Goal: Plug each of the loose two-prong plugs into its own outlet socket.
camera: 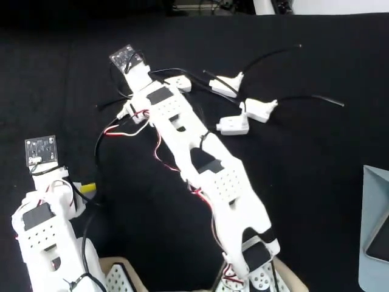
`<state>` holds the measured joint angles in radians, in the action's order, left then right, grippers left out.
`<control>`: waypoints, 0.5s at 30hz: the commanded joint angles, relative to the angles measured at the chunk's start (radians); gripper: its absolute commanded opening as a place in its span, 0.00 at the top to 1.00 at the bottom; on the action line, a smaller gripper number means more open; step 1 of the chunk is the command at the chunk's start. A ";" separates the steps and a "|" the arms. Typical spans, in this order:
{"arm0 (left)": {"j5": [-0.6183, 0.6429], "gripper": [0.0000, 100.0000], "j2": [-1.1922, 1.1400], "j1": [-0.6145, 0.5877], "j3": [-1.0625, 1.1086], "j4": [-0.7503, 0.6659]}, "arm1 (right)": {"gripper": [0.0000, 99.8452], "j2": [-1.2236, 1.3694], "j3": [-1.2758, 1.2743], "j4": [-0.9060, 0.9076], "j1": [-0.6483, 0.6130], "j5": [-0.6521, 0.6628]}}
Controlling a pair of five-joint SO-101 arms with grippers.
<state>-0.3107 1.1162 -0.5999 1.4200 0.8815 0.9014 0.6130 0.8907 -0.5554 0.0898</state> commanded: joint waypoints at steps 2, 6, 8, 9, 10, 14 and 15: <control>-0.008 0.65 0.012 -0.001 -0.005 -0.020 | 0.94 0.007 0.059 0.032 -0.015 0.012; -0.008 0.65 0.012 -0.001 -0.004 -0.020 | 0.97 0.041 0.076 0.071 -0.014 0.015; -0.008 0.65 0.012 -0.001 -0.004 -0.020 | 0.98 0.024 0.104 0.120 -0.014 0.015; -0.008 0.65 0.012 -0.001 -0.004 -0.020 | 0.99 0.007 0.122 0.163 -0.014 0.015; -0.008 0.65 0.012 -0.001 -0.004 -0.020 | 0.99 -0.013 0.145 0.204 -0.015 0.015; -0.008 0.65 0.012 -0.001 -0.004 -0.020 | 0.99 -0.097 0.228 0.354 -0.015 0.012; -0.008 0.65 0.012 -0.001 -0.004 -0.020 | 0.99 -0.119 0.243 0.384 -0.015 0.009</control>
<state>-0.3107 1.1162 -0.5999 1.4200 0.8815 0.9091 0.7618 1.1930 -0.5570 0.1005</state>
